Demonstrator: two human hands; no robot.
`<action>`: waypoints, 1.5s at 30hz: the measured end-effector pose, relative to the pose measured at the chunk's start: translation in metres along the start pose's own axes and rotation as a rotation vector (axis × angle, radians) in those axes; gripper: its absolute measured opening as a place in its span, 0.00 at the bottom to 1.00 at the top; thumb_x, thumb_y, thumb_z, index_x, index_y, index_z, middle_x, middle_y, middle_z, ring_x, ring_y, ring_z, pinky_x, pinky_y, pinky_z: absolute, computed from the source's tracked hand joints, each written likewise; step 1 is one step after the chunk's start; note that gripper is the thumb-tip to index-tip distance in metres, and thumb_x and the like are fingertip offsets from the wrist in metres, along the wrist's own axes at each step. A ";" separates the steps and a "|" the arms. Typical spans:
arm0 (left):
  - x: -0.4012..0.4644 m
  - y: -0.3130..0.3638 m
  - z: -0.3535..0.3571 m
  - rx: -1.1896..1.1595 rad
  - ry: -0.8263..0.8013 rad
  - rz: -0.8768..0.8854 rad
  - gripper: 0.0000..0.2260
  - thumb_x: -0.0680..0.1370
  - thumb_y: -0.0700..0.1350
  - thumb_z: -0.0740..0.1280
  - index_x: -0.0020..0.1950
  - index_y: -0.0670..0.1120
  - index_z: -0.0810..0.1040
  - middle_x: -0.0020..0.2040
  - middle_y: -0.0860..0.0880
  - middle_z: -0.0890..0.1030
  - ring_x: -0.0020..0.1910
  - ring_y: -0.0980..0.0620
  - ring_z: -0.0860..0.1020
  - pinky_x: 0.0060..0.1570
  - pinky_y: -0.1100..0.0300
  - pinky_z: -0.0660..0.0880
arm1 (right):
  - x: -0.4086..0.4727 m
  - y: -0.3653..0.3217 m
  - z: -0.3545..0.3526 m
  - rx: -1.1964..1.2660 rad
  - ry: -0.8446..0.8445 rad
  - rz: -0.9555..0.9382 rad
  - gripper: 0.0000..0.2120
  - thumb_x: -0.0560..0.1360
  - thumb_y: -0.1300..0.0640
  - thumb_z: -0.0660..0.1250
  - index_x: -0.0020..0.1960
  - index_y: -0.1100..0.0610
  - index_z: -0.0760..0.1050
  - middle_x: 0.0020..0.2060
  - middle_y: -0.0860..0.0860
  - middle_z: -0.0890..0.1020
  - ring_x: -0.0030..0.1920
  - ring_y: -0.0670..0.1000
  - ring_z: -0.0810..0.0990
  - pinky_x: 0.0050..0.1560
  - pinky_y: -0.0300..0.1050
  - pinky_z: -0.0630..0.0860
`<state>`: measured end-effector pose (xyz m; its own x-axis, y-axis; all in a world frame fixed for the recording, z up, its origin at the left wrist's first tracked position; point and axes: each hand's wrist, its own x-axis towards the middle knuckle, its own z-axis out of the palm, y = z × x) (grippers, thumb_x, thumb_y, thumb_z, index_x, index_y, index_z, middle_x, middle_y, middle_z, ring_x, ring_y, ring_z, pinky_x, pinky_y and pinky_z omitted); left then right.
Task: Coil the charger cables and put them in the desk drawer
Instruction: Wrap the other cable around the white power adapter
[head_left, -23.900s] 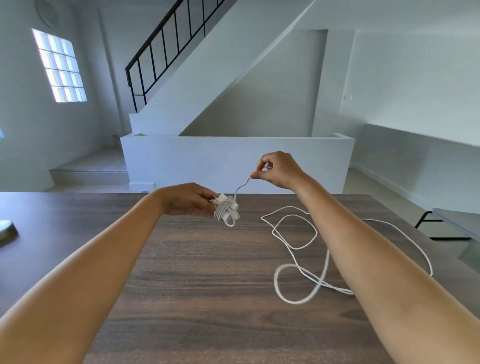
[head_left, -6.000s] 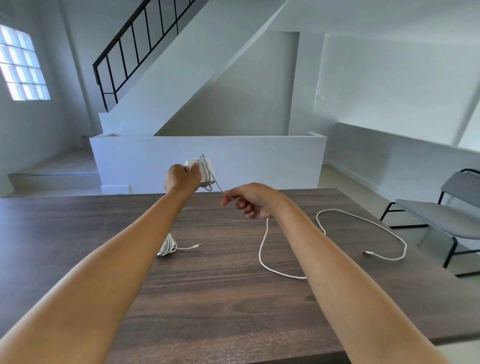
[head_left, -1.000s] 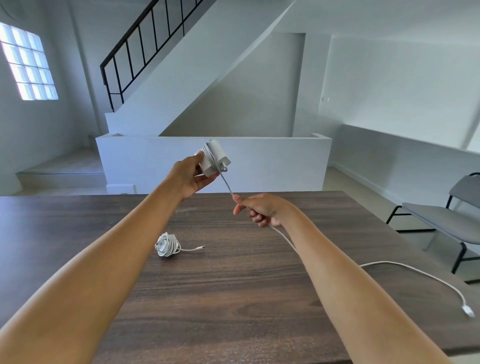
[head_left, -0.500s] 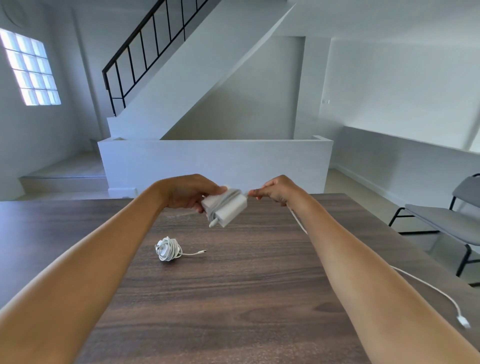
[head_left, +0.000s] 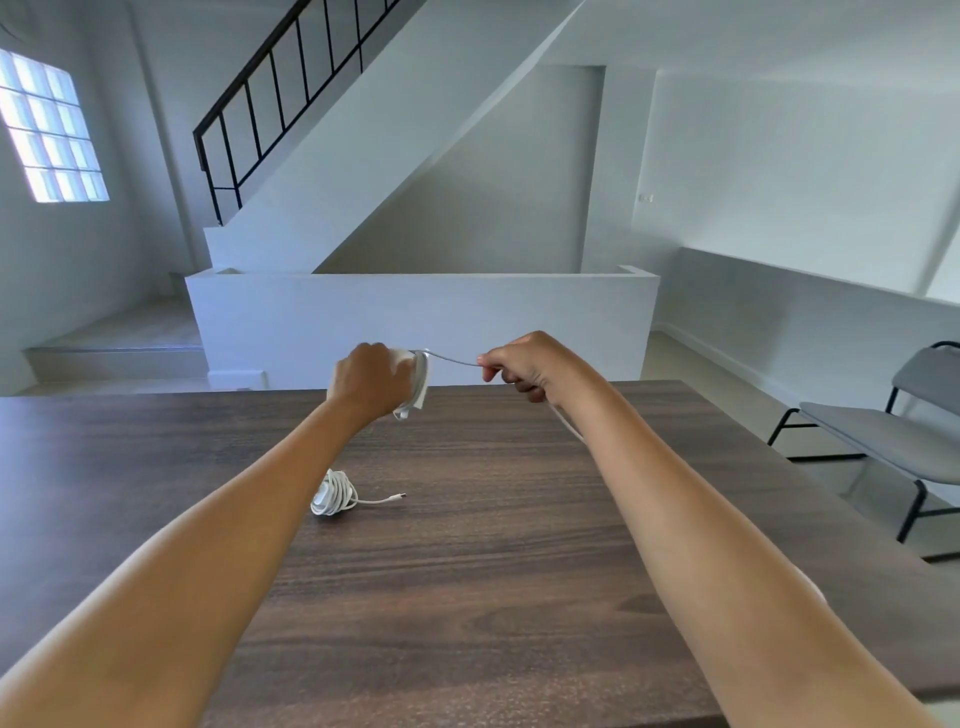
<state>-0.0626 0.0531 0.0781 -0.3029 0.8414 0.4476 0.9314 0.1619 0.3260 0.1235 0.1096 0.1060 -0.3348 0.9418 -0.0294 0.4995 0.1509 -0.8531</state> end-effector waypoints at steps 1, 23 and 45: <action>0.002 -0.002 0.001 -0.084 0.055 -0.076 0.16 0.79 0.47 0.58 0.36 0.38 0.72 0.37 0.42 0.74 0.39 0.42 0.73 0.39 0.57 0.67 | -0.001 0.000 0.004 0.026 -0.040 0.016 0.13 0.74 0.54 0.67 0.33 0.56 0.78 0.25 0.48 0.66 0.21 0.46 0.60 0.22 0.35 0.57; 0.015 -0.013 -0.038 -1.292 -0.577 -0.237 0.12 0.81 0.49 0.60 0.53 0.42 0.76 0.42 0.45 0.77 0.32 0.54 0.79 0.29 0.64 0.77 | 0.000 0.041 0.002 -0.046 0.058 0.006 0.18 0.71 0.44 0.72 0.42 0.61 0.81 0.27 0.47 0.68 0.23 0.46 0.60 0.23 0.35 0.60; 0.009 -0.001 0.001 -0.067 0.073 -0.064 0.20 0.80 0.50 0.56 0.32 0.40 0.69 0.33 0.42 0.74 0.36 0.44 0.72 0.36 0.58 0.65 | 0.004 -0.010 -0.001 0.007 0.087 -0.106 0.13 0.73 0.54 0.70 0.31 0.57 0.78 0.24 0.49 0.67 0.25 0.49 0.60 0.26 0.37 0.58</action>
<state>-0.0664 0.0611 0.0809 -0.3774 0.7902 0.4828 0.8949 0.1772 0.4096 0.1183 0.1117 0.1150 -0.3151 0.9431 0.1063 0.4594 0.2496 -0.8525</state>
